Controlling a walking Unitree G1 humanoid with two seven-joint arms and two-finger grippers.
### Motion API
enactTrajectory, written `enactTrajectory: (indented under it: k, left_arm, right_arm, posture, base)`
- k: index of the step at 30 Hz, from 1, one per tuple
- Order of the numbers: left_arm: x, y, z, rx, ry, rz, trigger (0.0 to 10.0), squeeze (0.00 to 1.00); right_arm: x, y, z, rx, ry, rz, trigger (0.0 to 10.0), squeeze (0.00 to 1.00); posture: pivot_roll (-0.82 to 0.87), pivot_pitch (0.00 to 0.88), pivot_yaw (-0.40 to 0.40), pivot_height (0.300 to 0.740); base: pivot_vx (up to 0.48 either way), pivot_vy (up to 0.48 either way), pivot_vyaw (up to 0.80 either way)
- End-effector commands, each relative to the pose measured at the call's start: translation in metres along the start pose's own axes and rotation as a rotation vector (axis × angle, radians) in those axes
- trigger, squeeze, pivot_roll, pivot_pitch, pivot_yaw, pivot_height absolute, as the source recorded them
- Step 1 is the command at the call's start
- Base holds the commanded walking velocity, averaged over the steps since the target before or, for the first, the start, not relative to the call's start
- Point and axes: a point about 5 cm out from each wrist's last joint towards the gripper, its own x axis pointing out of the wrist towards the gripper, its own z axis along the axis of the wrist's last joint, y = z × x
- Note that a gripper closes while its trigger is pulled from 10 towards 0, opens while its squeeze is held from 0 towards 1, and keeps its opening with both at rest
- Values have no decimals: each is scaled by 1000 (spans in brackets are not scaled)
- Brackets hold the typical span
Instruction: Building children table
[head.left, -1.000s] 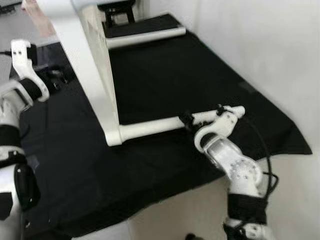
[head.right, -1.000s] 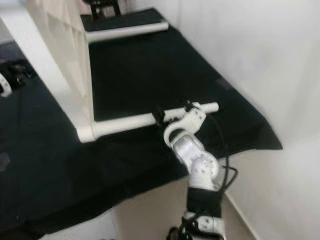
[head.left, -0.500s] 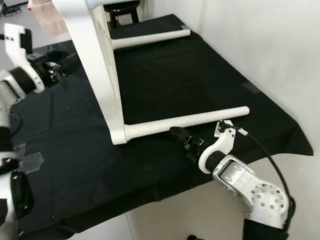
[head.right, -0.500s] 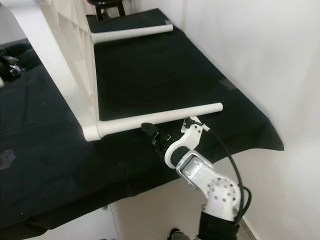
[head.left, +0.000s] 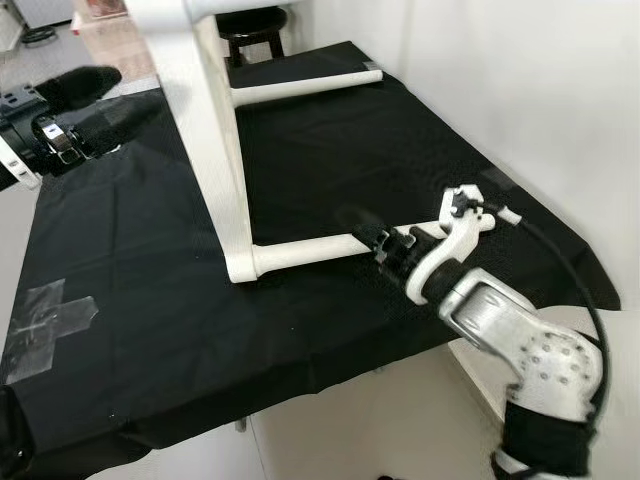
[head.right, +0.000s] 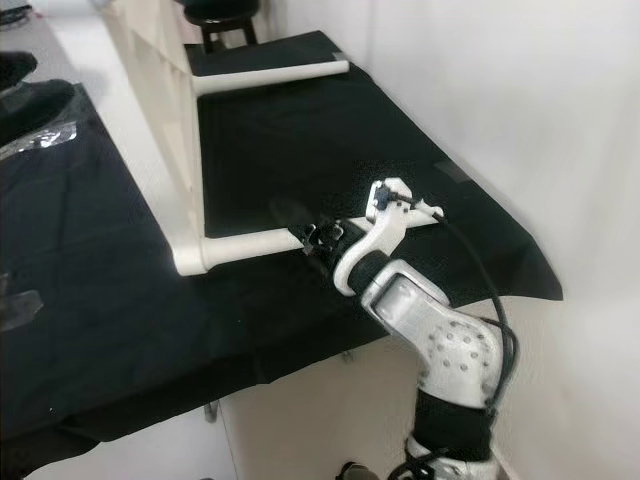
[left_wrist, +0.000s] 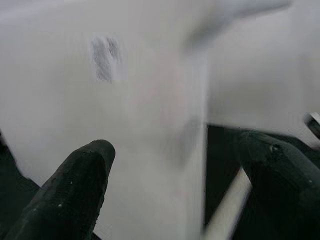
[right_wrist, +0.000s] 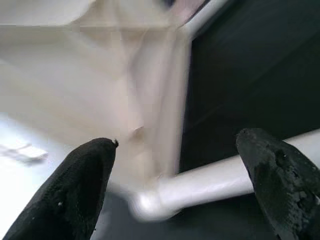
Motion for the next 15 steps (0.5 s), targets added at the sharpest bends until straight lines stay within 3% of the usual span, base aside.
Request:
enactTrajectory:
  k: [1, 3, 5, 8, 10, 12, 14, 15]
  left_arm:
    - [-14, 2, -21, -29, 78, 113, 10000, 0]
    - [-23, 2, -44, -78, 120, 211, 10000, 0]
    - [-24, 0, -48, -86, 125, 224, 10000, 0]
    - [-26, -12, -64, -136, 117, 284, 10000, 0]
    - [-26, -12, -64, -136, 117, 284, 10000, 0]
    - [-16, -46, -103, -355, 115, 345, 10000, 0]
    - [-1, -79, -124, -459, 124, 348, 10000, 0]
    - [-1, -79, -124, -459, 124, 348, 10000, 0]
  right_arm:
    - [11, -8, 3, -99, -54, -83, 10000, 0]
    - [18, -7, 6, -185, -78, -97, 10000, 0]
    - [18, -6, 5, -198, -78, -95, 10000, 0]
    - [23, -6, 4, -290, -83, -107, 10000, 0]
    - [23, -6, 4, -290, -83, -107, 10000, 0]
    - [29, -3, -2, -397, -94, -111, 10000, 0]
    - [32, 0, -8, -433, -95, -105, 10000, 0]
    - [32, 0, -8, -433, -95, -105, 10000, 0]
  posture:
    - [-52, 114, 74, 740]
    - [-50, 111, 76, 740]
    - [-49, 111, 74, 740]
    - [-45, 109, 71, 740]
    - [-45, 109, 71, 740]
    - [-39, 102, 60, 740]
    - [-42, 94, 55, 740]
    - [-42, 94, 55, 740]
  base:
    - [0, 0, 0]
    - [0, 0, 0]
    - [0, 0, 0]
    - [0, 0, 0]
    - [0, 0, 0]
    - [0, 0, 0]
    - [0, 0, 0]
    - [0, 0, 0]
